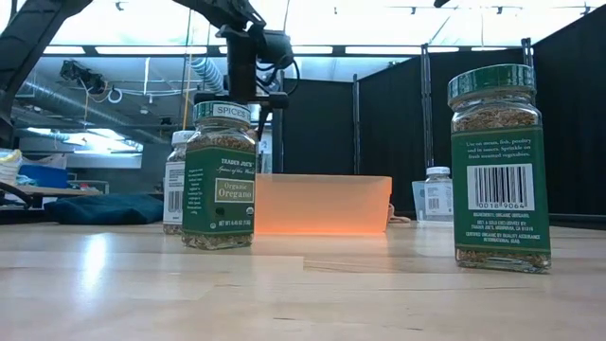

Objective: Sort spices by type
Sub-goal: Put the gold seasoning bottle into the gray bin

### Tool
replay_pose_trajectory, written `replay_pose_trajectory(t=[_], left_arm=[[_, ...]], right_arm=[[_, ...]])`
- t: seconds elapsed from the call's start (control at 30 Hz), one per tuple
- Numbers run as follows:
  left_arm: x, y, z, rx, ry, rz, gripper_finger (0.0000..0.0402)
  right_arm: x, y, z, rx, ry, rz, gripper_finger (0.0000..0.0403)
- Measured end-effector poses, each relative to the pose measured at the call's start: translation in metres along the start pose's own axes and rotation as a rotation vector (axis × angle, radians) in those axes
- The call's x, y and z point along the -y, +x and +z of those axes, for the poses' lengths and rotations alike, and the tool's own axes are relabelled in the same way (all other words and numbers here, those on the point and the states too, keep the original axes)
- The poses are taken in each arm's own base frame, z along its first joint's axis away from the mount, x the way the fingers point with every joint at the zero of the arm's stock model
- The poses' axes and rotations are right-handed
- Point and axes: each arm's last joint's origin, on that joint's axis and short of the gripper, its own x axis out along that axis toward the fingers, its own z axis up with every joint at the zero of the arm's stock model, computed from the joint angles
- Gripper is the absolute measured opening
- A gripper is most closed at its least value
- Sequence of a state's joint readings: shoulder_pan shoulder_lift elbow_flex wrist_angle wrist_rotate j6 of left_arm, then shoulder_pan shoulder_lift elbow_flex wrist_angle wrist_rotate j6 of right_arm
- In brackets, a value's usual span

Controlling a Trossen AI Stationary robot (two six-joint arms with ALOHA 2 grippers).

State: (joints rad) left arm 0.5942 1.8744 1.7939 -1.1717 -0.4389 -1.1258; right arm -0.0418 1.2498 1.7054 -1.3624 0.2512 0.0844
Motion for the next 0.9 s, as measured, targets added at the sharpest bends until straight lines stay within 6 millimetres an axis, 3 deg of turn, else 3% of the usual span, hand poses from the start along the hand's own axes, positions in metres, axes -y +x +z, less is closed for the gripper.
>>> replay_pose_trajectory(t=[0.37, 0.9], left_arm=[[0.001, 0.005, -0.001, 0.005, -0.072, 0.026, 0.0278], [0.01, 0.035, -0.014, -0.051, -0.071, 0.108, 0.0278]], right_arm=[[0.0, 0.0, 0.0, -0.001, 0.0, 0.015, 0.0222], [0.0, 0.0, 0.0, -0.001, -0.006, 0.017, 0.0222]])
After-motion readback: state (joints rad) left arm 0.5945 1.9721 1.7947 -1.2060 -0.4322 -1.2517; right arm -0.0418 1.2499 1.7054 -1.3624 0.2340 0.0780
